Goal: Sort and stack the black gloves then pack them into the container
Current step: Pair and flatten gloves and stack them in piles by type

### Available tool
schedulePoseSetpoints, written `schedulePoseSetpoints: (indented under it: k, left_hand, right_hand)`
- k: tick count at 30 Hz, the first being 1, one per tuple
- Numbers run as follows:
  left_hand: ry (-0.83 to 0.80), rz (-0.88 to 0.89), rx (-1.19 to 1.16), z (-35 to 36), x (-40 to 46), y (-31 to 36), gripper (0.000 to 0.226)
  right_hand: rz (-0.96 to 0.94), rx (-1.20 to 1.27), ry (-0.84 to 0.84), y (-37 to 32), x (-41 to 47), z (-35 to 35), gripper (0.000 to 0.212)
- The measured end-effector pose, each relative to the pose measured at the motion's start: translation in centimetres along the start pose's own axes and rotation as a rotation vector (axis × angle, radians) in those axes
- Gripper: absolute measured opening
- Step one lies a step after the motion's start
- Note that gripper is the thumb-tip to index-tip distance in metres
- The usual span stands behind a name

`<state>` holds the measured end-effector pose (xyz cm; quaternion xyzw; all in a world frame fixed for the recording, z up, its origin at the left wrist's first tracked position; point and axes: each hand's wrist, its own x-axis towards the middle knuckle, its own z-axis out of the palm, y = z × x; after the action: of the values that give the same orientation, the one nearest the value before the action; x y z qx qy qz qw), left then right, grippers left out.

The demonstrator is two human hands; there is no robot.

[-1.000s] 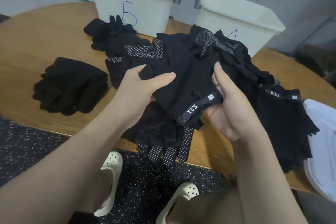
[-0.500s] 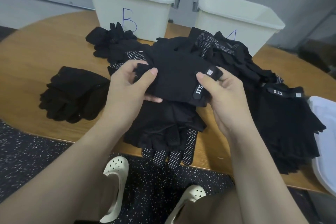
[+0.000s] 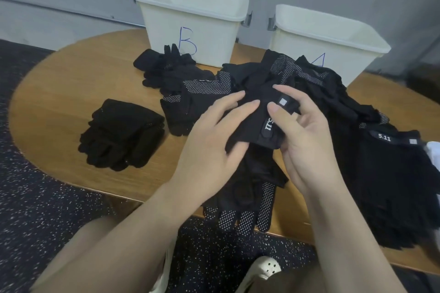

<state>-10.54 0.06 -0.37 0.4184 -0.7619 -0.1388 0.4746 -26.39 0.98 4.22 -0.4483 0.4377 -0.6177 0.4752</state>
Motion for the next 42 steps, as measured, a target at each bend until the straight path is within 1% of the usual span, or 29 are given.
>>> schedulePoseSetpoints:
  k: [2,5,7,9,11,14,15,17,20,22,23,24,26,27,30,32,33,35,37,40,41,42]
  left_hand:
    - [0.069,-0.007,-0.057,-0.1,0.2,0.2,0.045]
    - [0.145,0.012,-0.103,-0.6,0.4,0.5,0.041]
    - [0.193,0.037,-0.132,-1.0,0.4,0.6,0.039]
    - [0.230,0.052,-0.154,-1.5,0.4,0.6,0.038]
    - [0.256,0.019,-0.183,-2.1,0.4,0.6,0.039]
    - [0.268,-0.052,-0.243,-3.1,0.3,0.7,0.034]
    - [0.262,-0.065,-0.265,-3.5,0.3,0.8,0.031]
    - [0.244,-0.084,-0.301,-4.3,0.4,1.1,0.026]
    - [0.192,-0.113,-0.359,-5.8,0.4,1.4,0.022]
    - [0.124,-0.156,-0.394,-6.6,0.1,1.1,0.015]
    - [0.091,-0.186,-0.425,-6.8,0.0,0.9,0.010]
    - [0.068,-0.226,-0.458,-6.9,-0.1,0.5,0.008]
    - [0.037,-0.317,-0.500,-6.7,-0.1,-0.4,0.014]
    - [0.020,-0.369,-0.499,-6.5,0.0,-0.9,0.014]
    - [-0.081,-0.563,-0.502,-5.9,0.5,-2.4,0.009]
    - [-0.153,-0.668,-0.487,-5.4,0.6,-3.2,0.009]
    - [-0.177,-0.690,-0.469,-5.2,0.7,-3.5,0.010]
    - [-0.206,-0.697,-0.437,-5.0,0.6,-3.5,0.011]
    - [-0.239,-0.675,-0.368,-4.9,0.5,-3.6,0.015]
    - [-0.263,-0.636,-0.183,-4.8,0.1,-3.9,0.033]
    - [-0.255,-0.636,-0.126,-4.8,0.0,-4.1,0.038]
    - [-0.245,-0.642,-0.091,-4.8,0.0,-4.3,0.037]
  right_hand:
    - [-0.009,0.000,-0.005,0.1,0.0,0.2,0.034]
    - [-0.023,0.065,-0.013,0.0,0.2,0.1,0.042]
    - [-0.047,0.125,-0.076,0.0,0.2,-0.3,0.049]
    - [-0.093,0.112,-0.148,-0.1,0.0,-0.6,0.051]
    - [-0.163,-0.037,-0.157,0.0,-0.2,-0.4,0.047]
    - [-0.340,-0.397,-0.117,0.5,-0.7,0.2,0.043]
    - [-0.404,-0.454,-0.123,0.6,-0.8,0.4,0.041]
    - [-0.462,-0.456,-0.153,0.4,-1.1,0.6,0.039]
    - [-0.399,-0.377,-0.172,0.1,-1.5,0.8,0.025]
    - [-0.369,-0.349,-0.177,-0.1,-1.9,1.1,0.010]
    - [-0.336,-0.344,-0.180,-0.3,-2.0,1.3,0.006]
    - [-0.303,-0.354,-0.175,-0.2,-2.1,1.4,0.016]
    - [-0.186,-0.364,-0.203,-0.1,-2.1,1.4,0.037]
    - [-0.108,-0.374,-0.214,-0.1,-1.9,1.4,0.040]
    - [0.071,-0.476,-0.208,0.6,-1.0,1.1,0.034]
    - [0.137,-0.527,-0.178,1.2,-0.2,0.6,0.027]
    - [0.157,-0.551,-0.165,1.3,0.0,0.5,0.028]
    - [0.182,-0.594,-0.152,1.5,0.4,0.2,0.031]
    - [0.199,-0.614,-0.149,1.6,0.7,0.0,0.027]
    - [0.222,-0.653,-0.188,1.9,0.9,0.0,0.021]
    - [0.232,-0.665,-0.210,2.0,0.9,0.1,0.018]
    - [0.242,-0.679,-0.225,2.2,1.0,0.1,0.016]
